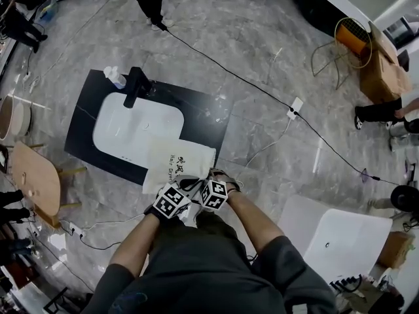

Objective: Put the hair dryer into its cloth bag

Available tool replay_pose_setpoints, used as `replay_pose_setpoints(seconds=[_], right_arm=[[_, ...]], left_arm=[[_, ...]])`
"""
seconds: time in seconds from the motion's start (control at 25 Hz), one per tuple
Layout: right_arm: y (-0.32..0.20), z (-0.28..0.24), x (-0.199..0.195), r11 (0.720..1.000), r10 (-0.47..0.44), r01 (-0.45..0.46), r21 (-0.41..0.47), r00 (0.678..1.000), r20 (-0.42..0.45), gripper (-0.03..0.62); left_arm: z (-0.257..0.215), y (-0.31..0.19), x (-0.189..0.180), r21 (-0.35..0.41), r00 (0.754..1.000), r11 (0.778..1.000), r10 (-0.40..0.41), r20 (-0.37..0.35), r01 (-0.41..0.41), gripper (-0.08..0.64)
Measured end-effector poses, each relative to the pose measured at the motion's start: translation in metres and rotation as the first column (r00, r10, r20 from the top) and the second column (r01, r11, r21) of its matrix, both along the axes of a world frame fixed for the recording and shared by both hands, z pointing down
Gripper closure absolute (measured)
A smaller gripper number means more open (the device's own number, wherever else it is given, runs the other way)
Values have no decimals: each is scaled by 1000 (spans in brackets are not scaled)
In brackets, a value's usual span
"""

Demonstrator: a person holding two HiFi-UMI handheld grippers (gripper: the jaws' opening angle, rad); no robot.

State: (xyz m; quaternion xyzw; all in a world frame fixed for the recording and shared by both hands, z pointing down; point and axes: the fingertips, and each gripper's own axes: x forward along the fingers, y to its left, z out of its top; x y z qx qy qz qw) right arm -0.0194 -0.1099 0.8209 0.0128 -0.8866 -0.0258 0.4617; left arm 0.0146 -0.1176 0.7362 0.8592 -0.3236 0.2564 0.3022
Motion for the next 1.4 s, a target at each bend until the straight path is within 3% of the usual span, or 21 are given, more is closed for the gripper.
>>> replay_pose_setpoints(seconds=[0.28,0.4,0.48,0.64,0.72,0.84,0.92,1.12,1.4], right_arm=[[-5,-24,46,993,120,-119,-13,992,49,428],[-3,-27,81,981,194,-194,-22,981,22,428],[1,-25,104,970,240,-241,-36,971,-10,428],[8,-21,135,945,320,-323,-47,946,-59,428],[11,-23,141,929,362,-365,-55,930,-62,428],[15,-31,142,909,410,-412,-63,911,-46,428],[19,-36,139,904,421,-422,-61,906,-38,428],[13,-54,133,886,463,-463,-34,886,-12,428],[-9,-105,125,793,606,-609,-9,789,102,428]], left_arm=[[-5,-10,3,2,999,1000,0,-50,0,548],[-1,-9,9,-7,998,1000,16,-55,-16,546],[8,-7,11,-11,999,1000,29,-20,-29,546],[42,5,10,16,982,995,96,165,-100,503],[46,10,14,29,973,991,125,192,-133,484],[43,14,20,31,975,989,136,174,-144,428],[39,16,20,42,979,990,128,160,-136,396],[23,6,6,88,992,994,49,120,-59,394],[-25,-6,-37,170,993,984,-70,96,53,388]])
